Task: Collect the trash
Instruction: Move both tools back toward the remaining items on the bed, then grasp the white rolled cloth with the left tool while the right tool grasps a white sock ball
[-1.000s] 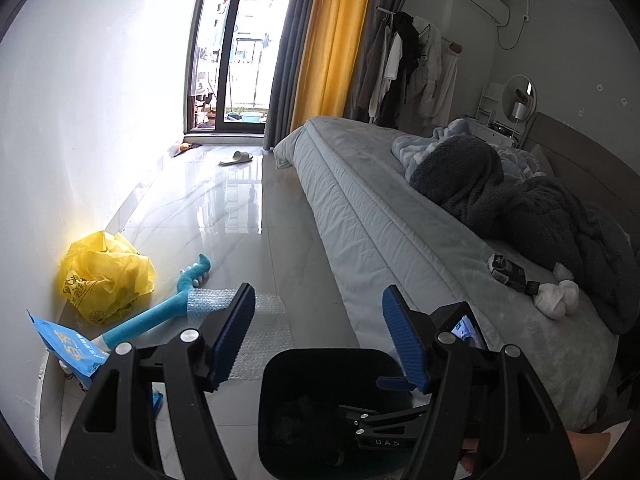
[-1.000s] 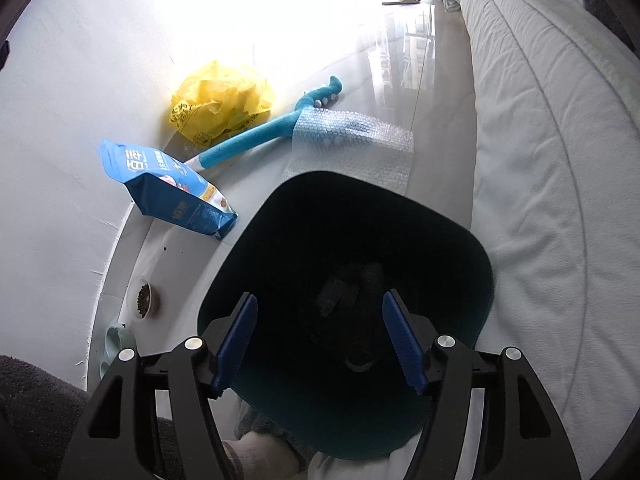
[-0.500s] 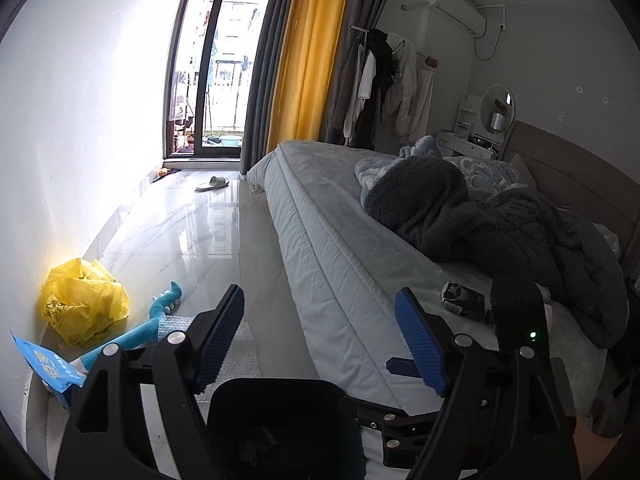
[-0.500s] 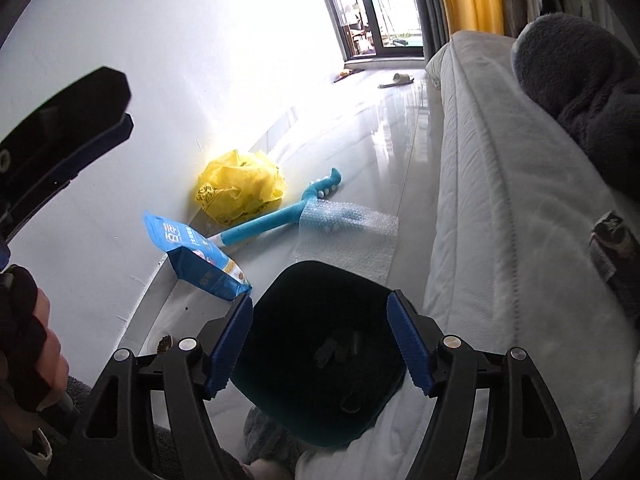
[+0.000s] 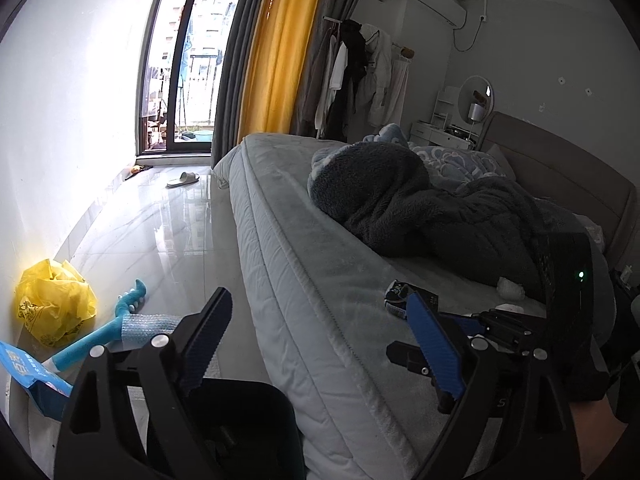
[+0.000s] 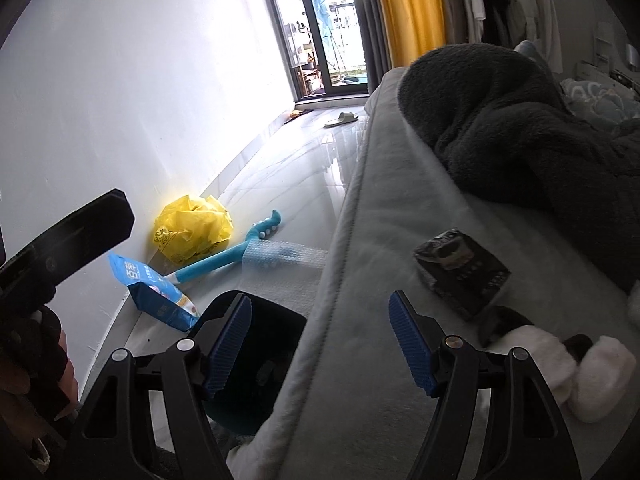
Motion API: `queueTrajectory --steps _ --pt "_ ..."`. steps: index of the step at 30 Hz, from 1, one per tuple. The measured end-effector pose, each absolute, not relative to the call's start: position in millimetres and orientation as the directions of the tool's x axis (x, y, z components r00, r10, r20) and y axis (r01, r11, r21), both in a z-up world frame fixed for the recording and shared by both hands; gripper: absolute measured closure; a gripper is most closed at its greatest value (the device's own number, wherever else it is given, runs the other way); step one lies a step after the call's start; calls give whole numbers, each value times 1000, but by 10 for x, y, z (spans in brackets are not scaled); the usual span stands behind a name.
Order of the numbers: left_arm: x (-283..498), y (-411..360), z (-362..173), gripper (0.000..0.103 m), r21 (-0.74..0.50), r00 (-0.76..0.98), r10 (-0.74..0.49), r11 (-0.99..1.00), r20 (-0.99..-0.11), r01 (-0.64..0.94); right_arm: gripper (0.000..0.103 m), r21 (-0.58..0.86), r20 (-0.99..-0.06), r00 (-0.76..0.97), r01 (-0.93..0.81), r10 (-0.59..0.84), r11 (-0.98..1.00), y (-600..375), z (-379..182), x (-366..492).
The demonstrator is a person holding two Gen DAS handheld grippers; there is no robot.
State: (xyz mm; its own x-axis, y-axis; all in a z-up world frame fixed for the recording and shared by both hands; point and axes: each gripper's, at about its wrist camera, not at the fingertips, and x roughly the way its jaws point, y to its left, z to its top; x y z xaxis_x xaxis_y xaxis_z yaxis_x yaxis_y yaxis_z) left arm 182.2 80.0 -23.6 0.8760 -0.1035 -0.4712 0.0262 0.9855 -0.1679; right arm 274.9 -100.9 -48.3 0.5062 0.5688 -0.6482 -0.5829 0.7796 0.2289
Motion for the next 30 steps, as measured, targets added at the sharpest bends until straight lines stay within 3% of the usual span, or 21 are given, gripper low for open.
queueTrajectory --steps 19,30 --pt "2057 -3 -353 11 -200 841 -203 973 -502 115 30 198 -652 630 -396 422 897 -2254 -568 2891" --pt "2196 -410 -533 10 -197 794 -251 966 -554 169 30 228 -688 615 -322 386 919 -2704 -824 2964"
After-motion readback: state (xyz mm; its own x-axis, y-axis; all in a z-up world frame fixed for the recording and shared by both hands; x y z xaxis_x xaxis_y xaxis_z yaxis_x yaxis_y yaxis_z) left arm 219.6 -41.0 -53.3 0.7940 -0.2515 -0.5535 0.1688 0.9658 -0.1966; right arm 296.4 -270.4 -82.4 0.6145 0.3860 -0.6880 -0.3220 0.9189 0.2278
